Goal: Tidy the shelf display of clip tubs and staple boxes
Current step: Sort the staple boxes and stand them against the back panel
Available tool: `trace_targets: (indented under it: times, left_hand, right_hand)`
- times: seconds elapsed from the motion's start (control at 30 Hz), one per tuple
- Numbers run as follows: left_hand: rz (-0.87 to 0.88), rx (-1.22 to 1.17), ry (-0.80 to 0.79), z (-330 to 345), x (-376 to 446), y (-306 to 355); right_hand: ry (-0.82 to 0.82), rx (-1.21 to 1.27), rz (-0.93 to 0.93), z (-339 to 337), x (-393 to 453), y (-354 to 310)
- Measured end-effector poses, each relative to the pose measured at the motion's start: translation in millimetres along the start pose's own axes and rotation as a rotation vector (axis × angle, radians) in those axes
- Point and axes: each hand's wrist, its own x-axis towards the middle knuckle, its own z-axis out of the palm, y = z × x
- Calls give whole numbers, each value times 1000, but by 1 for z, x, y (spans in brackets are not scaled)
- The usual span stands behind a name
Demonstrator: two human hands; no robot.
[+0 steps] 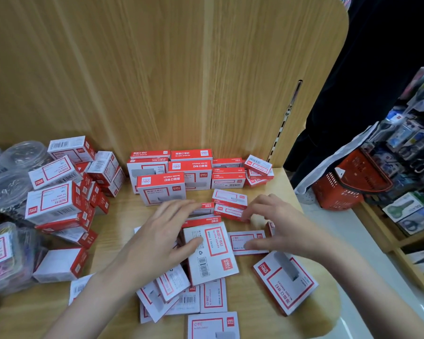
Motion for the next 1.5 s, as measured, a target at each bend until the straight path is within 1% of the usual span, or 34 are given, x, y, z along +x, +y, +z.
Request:
trace_targets:
  times: [0.03, 0.17, 0.23, 0.37, 0.5, 0.6, 0.7, 0.77, 0.87, 1.0, 1.1, 1.17, 1.2, 1.27, 1.33, 1.37, 1.43, 1.5]
  left_hand:
    - [-9, -6, -14, 0, 0, 0]
    - [-36, -2, -62, -3, 4, 2]
    - [-38, -4, -65, -4, 5, 4]
    - [-37, -6, -74, -5, 5, 5]
    - [-43, -2, -80, -5, 5, 6]
    - [-42, -4, -75, -5, 4, 6]
    - [-40, -14, -65, -3, 3, 7]
    - [-58, -24, -49, -2, 1, 7]
    - [-84, -51, -18, -2, -2, 9]
    - [-76, -82, 43, -7, -7, 9]
    - [-107, -135, 81, -11, -10, 9]
    - [-126, -170, 93, -13, -12, 7]
    - [-136, -179, 92, -14, -13, 6]
    - [-158, -184, 71, -14, -15, 3]
    - [-172, -186, 45, -14, -17, 2]
    - [-177, -189, 39, -14, -19, 1]
    - [-191, -190, 37, -16, -21, 0]
    - [-205, -190, 45, -17, -25, 0]
  right_hand:
    - [-45, -45, 15, 2, -2, 0]
    - [-142, -128, 82, 7, -4, -5]
    - [-152, -179, 80, 12, -3, -7]
    - [-53, -177, 5, 15, 3, -5]
    - [57, -167, -29, 13, 9, 0]
    - [172, -145, -59, 14, 13, 2]
    - [274, -109, -18, 11, 21, 2]
    - [275, -117, -7, 10, 28, 1]
    - [226, -138, 10, 11, 35, 2]
    - [287, -100, 90, 9, 37, 5]
    - [325, -161, 8, 9, 36, 3]
    - [350, -136, -77, 9, 35, -5]
    - [328, -111, -120, 9, 36, -11]
    - [214, -84, -192, 11, 41, -21]
    - [84, -79, -189, 15, 49, -27]
    - [53, -70, -178, 16, 53, -30]
    - [56, -38, -167, 16, 60, -32]
    - [56, -70, -174, 17, 66, -32]
